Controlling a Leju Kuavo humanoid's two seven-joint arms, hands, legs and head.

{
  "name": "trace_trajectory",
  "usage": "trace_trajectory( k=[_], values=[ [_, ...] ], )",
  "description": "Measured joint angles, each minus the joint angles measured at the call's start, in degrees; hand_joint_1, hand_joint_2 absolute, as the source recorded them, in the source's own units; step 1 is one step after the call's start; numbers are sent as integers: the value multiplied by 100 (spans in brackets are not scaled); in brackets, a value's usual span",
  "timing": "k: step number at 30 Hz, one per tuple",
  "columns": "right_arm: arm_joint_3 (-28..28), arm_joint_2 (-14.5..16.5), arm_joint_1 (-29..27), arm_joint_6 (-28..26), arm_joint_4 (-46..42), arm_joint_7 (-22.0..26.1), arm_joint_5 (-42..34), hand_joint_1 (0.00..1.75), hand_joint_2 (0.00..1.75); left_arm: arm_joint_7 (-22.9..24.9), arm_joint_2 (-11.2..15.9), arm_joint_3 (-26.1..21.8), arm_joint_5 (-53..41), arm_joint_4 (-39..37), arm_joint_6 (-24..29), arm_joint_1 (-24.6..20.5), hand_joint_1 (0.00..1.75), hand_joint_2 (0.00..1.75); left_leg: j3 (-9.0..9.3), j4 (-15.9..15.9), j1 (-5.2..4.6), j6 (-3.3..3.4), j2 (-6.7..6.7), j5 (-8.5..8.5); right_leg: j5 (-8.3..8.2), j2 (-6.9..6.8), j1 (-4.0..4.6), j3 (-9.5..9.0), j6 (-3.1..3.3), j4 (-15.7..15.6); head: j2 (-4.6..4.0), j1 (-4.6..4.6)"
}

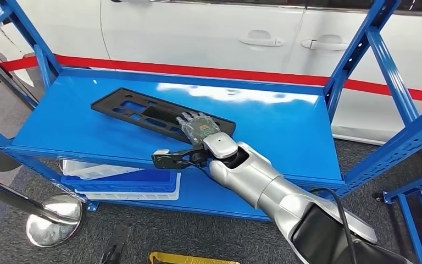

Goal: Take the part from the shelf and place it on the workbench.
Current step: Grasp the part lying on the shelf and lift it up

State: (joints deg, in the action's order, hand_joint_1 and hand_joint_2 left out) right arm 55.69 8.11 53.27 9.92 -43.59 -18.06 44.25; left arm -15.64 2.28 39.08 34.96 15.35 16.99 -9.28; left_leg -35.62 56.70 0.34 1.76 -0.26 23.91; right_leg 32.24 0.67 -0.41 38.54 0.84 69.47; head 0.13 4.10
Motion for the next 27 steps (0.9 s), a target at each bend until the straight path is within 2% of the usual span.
trace_trajectory(
  k=[1,2,3,4,5,6,7,8,9,12,13,14,16,17,18,19,21,22,23,24,27],
  values=[
    [3,-2,-18,85,34,-10,-57,0,175,1,2,0,3,-1,3,-1,0,0,21,8,-3,17,0,24,92,-1,-2,218,-6,361,0,-4],
    [6,-4,-42,162,75,-24,-121,0,175,1,3,-1,10,-2,5,2,0,0,41,21,-5,27,-2,51,92,-3,-7,377,-14,574,0,-5],
    [13,-5,-62,212,114,-37,-183,0,175,2,3,-1,15,-2,11,9,0,0,61,41,-5,26,-6,83,-13,-5,-15,444,-21,584,0,-7],
    [24,-5,-72,242,144,-51,-239,0,175,3,3,-2,19,-3,15,16,0,0,81,69,-2,18,-12,119,-209,-9,-22,402,-24,379,0,-6],
    [38,-5,-71,253,169,-62,-289,0,175,3,3,-2,22,-3,21,21,0,0,101,107,1,4,-17,164,-448,-15,-28,273,-21,6,0,-8],
    [53,-3,-64,247,188,-70,-326,0,175,4,3,-2,21,-3,25,23,0,0,106,153,-4,-21,-21,210,-612,-20,-27,123,-15,-347,0,-7],
    [67,2,-57,239,206,-77,-354,0,175,7,3,-2,19,-3,27,20,0,0,101,199,-12,-49,-23,250,-712,-17,-22,4,-6,-620,0,-3],
    [78,7,-57,232,225,-84,-376,0,175,11,3,-2,17,-4,30,18,0,0,91,229,-15,-79,-24,276,-739,-12,-12,-63,3,-772,0,-1],
    [87,11,-59,225,248,-88,-394,12,175,15,3,-2,16,-4,33,17,0,0,81,238,-19,-106,-24,286,-710,-1,1,-79,17,-796,0,-1],
    [114,30,-58,211,313,-88,-442,141,175,18,6,-2,14,-5,64,18,0,0,64,290,-5,-175,-13,350,-717,11,-13,-108,87,-846,0,8],
    [130,41,-59,204,336,-80,-464,172,175,14,5,-2,21,-5,82,15,0,0,0,443,0,-203,-8,440,-718,7,-28,-129,112,-865,0,19],
    [149,56,-68,195,360,-70,-486,175,175,7,2,-2,31,-5,106,12,0,0,-127,710,10,-233,-4,574,-716,2,-35,-147,132,-876,0,25],
    [185,78,-98,152,409,-56,-515,175,175,-24,-6,-1,51,-5,141,15,0,0,-506,1437,27,-280,-3,853,-704,-2,-28,-159,160,-879,0,36],
    [198,86,-114,113,433,-54,-519,175,175,-49,-8,-1,54,-5,157,19,0,0,-672,1705,32,-292,-3,908,-698,-1,-23,-164,166,-878,0,35],
    [211,92,-124,69,453,-54,-519,175,175,-78,-8,0,54,-5,170,23,0,0,-747,1783,33,-294,-3,859,-690,1,-21,-174,169,-877,0,37],
    [225,95,-128,30,471,-55,-519,175,175,-109,-8,0,50,-5,180,24,0,44,-709,1638,33,-286,-4,706,-680,4,-20,-193,168,-877,0,37],
    [246,98,-118,-46,494,-61,-518,175,175,-183,-8,-1,44,-5,185,17,0,131,-372,889,30,-250,-5,294,-652,9,-18,-249,154,-882,0,35],
    [250,98,-105,-79,503,-66,-516,175,175,-219,-8,-1,44,-5,177,12,0,175,-195,528,16,-228,-7,167,-641,14,-10,-266,139,-883,0,33],
    [252,97,-92,-122,511,-70,-513,175,175,-259,-8,-2,48,-5,160,10,0,175,-77,296,2,-208,-9,114,-637,20,-4,-276,118,-893,0,32],
    [253,95,-80,-162,517,-73,-511,175,175,-300,-8,-1,57,-5,131,11,0,175,-23,195,-15,-190,-11,126,-640,29,-1,-281,94,-909,0,31],
    [254,77,-58,-267,521,-78,-502,175,175,-410,-8,-1,99,-5,16,16,0,175,39,94,-9,-102,3,95,-612,38,-3,-286,7,-910,0,26]
  ],
)
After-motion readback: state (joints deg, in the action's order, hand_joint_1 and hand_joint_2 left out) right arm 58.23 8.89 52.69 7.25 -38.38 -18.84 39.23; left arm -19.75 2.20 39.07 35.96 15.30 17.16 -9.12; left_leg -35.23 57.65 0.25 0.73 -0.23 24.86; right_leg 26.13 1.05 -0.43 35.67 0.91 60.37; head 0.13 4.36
